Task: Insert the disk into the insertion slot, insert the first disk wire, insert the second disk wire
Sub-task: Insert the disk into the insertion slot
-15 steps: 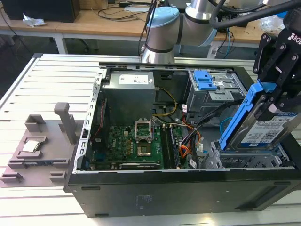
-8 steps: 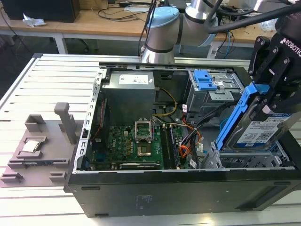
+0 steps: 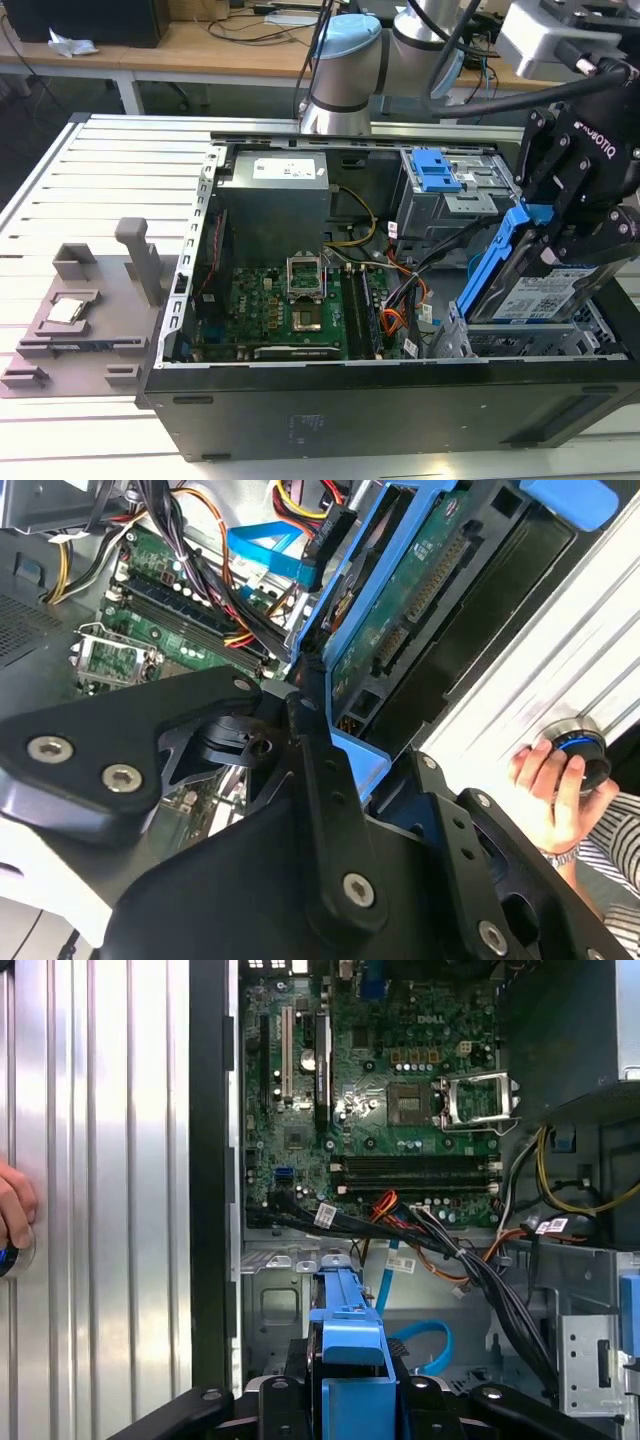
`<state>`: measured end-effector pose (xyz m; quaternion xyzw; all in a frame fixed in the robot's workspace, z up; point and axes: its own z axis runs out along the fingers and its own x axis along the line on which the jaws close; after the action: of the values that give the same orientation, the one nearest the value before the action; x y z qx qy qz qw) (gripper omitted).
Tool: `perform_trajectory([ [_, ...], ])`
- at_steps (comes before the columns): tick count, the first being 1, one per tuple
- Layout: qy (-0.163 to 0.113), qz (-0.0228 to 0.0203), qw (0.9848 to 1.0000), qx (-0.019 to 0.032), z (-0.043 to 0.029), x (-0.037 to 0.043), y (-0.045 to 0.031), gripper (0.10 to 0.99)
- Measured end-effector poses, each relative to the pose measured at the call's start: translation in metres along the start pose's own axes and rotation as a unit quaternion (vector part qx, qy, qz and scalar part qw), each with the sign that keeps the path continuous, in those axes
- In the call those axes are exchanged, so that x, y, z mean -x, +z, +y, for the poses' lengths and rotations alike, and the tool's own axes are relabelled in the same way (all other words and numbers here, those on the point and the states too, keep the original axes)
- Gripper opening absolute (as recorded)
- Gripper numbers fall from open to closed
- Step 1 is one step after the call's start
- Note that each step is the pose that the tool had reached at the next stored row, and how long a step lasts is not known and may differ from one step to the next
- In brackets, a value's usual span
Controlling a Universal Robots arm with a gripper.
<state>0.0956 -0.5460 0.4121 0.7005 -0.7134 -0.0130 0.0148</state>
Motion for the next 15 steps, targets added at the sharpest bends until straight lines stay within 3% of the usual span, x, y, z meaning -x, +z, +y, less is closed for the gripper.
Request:
perform_trajectory([
  [15,0.000,0.0002,1.0000,0.0000,-0.0005,0.0000,0.0132,0.369],
])
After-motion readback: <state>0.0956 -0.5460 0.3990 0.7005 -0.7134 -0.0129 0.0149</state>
